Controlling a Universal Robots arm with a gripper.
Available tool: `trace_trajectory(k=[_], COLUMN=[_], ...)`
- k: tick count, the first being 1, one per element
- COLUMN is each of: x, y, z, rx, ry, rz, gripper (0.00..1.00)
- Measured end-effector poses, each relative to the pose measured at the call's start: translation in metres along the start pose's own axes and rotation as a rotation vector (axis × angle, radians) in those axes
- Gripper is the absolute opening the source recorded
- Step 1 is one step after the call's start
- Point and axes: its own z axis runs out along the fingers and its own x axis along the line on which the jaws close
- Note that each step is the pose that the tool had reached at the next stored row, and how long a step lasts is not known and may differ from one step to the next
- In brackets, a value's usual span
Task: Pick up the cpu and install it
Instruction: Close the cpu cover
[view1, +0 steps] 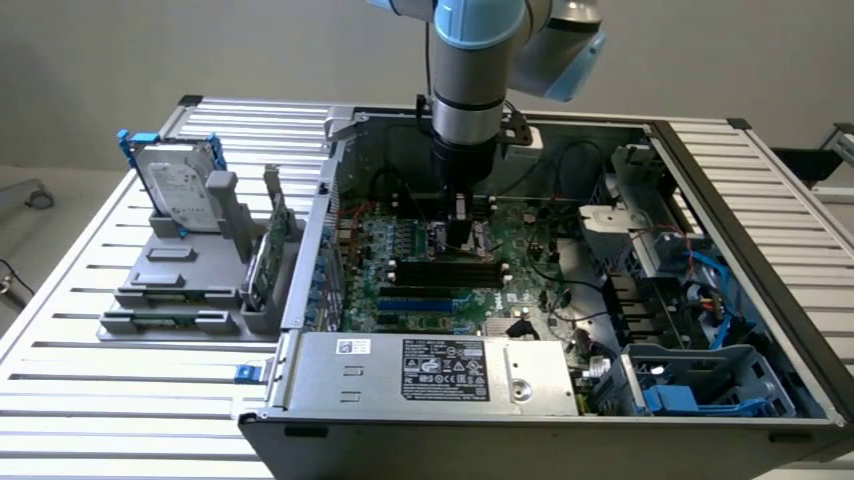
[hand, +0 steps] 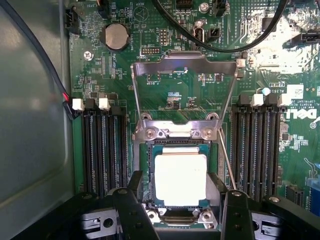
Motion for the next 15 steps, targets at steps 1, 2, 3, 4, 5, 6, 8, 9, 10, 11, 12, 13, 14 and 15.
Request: trace_trajectory(k=[1, 2, 3, 4, 5, 6, 8, 9, 10, 11, 12, 13, 14, 15], x=[0.0, 0.0, 0.0, 0.0, 0.0, 0.0, 0.0, 0.0, 0.0, 0.0, -0.0001, -0.0001, -0.0001, -0.0001], y=[0.0, 0.0, 0.0, 0.0, -0.0002, -0.0005, -0.0012, -0.0016, -0.0021, -0.0025, -0.0029, -0.0033, -0.0036, -0.0038], z=[0.0, 0.0, 0.0, 0.0, 0.0, 0.0, 0.0, 0.0, 0.0, 0.0, 0.0, -0.0001, -0.0001, -0.0001], rx=[-0.0004, -0.0005, -0.0005, -0.0005, -0.0005, -0.0005, -0.0005, -0.0005, -0.0005, -0.0005, -0.0005, -0.0005, -0.0005, -0.0005], ry=[0.0006, 0.001, 0.0013, 0.0015, 0.0016, 0.0016, 0.0017, 0.0018, 0.0018, 0.0018, 0.0018, 0.0017, 0.0017, 0.0018], rz=[0.0, 0.0, 0.0, 0.0, 0.0, 0.0, 0.0, 0.0, 0.0, 0.0, 0.0, 0.0, 0.0, 0.0], gripper=[0.62, 0.62, 0.62, 0.62, 0.62, 0.62, 0.62, 0.62, 0.62, 0.62, 0.62, 0.62, 0.62, 0.62])
